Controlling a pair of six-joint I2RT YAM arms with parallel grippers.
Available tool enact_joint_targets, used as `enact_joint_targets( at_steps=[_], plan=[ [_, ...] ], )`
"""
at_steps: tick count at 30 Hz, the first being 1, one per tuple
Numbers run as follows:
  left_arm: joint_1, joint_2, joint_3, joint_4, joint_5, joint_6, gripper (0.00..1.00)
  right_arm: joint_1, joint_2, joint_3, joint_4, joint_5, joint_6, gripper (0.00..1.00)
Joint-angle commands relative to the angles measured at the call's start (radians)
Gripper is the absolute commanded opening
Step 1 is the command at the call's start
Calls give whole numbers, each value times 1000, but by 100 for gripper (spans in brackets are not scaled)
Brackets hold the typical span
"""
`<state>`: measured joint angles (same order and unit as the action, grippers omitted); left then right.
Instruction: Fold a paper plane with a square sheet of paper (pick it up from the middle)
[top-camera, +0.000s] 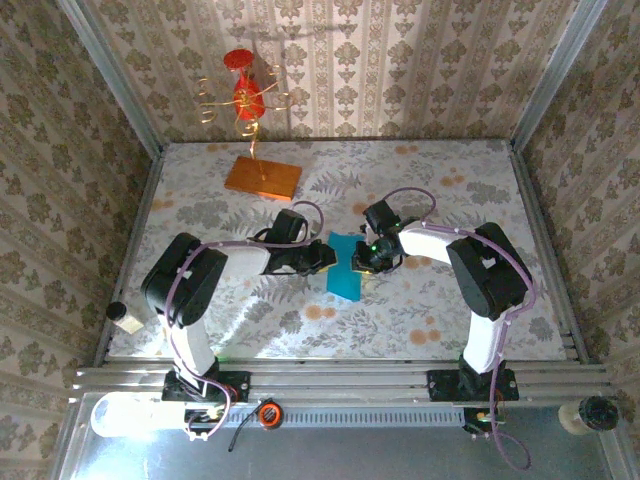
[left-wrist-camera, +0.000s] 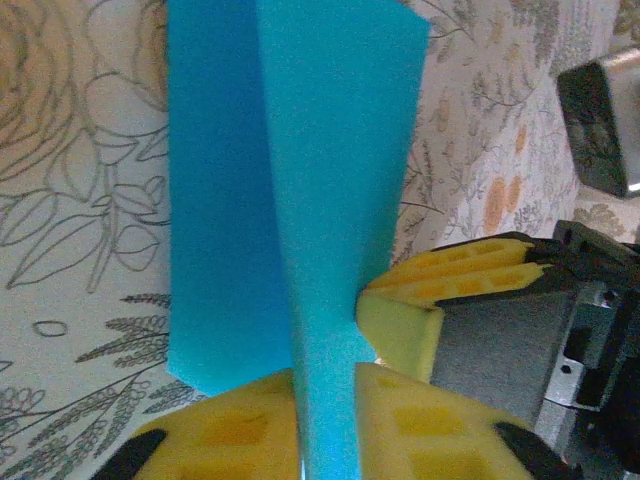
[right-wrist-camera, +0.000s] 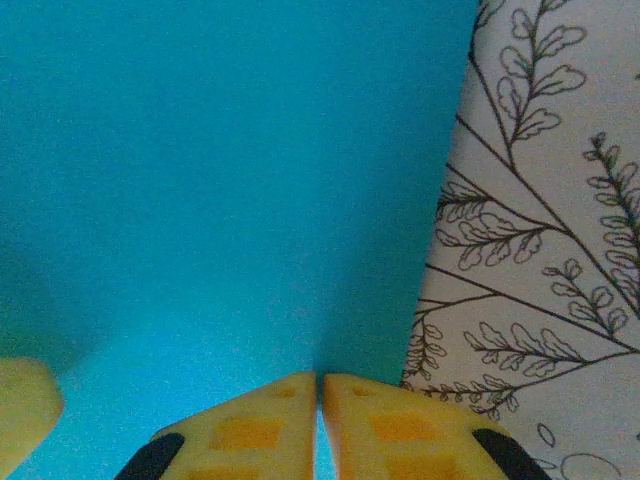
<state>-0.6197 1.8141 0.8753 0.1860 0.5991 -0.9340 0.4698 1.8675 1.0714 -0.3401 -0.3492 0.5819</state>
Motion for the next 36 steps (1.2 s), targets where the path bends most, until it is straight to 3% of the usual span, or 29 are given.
enact_joint_targets(
  at_steps=[1,9,14,20,24,32,36],
  plan=[
    [9,17,19,-28,13,-7,15,-5,51,-43,-14,53,0,17],
    [15,-2,2,-2,6,-44,0,-8,-71,-47,80,-22,-52,30],
    [14,-27,-20,26,-11,-82,0,-10,-237,-91,158,-16,-113,45],
    [12,-70,-65,78,-51,-162,0,9,-440,-263,325,35,-208,62],
    [11,-86,-89,103,-75,-215,0,55,-530,-325,349,120,-288,64],
    [8,-84,-102,133,-81,-244,0,169,-577,-429,482,112,-514,62],
    [7,-84,-104,133,-78,-246,0,231,-554,-415,461,156,-582,63]
  ],
)
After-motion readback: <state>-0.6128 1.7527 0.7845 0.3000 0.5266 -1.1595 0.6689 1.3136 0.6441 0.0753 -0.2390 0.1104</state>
